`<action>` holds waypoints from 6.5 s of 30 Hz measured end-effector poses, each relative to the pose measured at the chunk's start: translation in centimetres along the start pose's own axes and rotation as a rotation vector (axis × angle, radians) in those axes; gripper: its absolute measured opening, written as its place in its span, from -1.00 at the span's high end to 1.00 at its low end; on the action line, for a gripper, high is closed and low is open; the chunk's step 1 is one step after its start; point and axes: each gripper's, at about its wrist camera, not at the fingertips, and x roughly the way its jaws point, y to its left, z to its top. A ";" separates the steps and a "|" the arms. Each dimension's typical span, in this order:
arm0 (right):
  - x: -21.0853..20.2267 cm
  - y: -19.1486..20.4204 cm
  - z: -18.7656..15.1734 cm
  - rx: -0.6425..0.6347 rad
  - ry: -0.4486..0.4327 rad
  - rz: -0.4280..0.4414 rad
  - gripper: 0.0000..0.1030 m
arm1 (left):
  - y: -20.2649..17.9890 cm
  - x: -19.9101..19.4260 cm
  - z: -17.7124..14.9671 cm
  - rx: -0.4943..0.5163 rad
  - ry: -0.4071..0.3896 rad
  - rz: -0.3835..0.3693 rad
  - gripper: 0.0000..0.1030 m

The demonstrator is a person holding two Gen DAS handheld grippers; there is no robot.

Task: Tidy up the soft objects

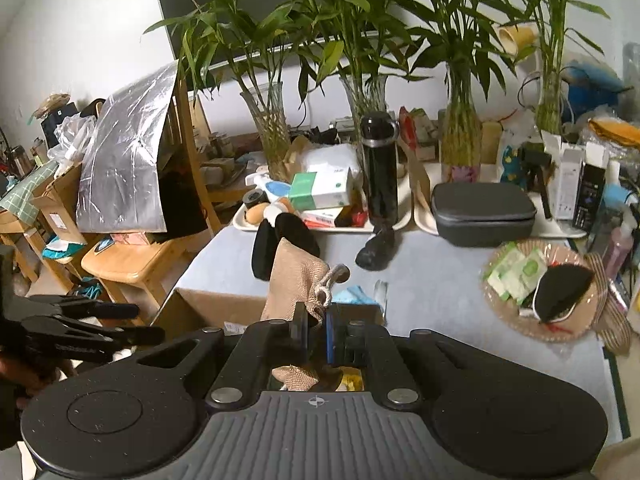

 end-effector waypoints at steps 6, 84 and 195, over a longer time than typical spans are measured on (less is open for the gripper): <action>1.0 -0.3 -0.7 0.051 0.028 0.038 0.80 | 0.0 -2.2 -0.7 0.024 -0.097 0.038 -0.44; 11.7 -4.0 4.6 -0.251 0.070 -0.038 -1.00 | 1.7 2.8 4.3 0.047 -0.134 0.095 -0.43; 23.4 -10.1 3.9 -0.090 0.045 -0.028 -0.99 | 11.4 17.0 8.6 -0.016 0.079 0.039 -0.22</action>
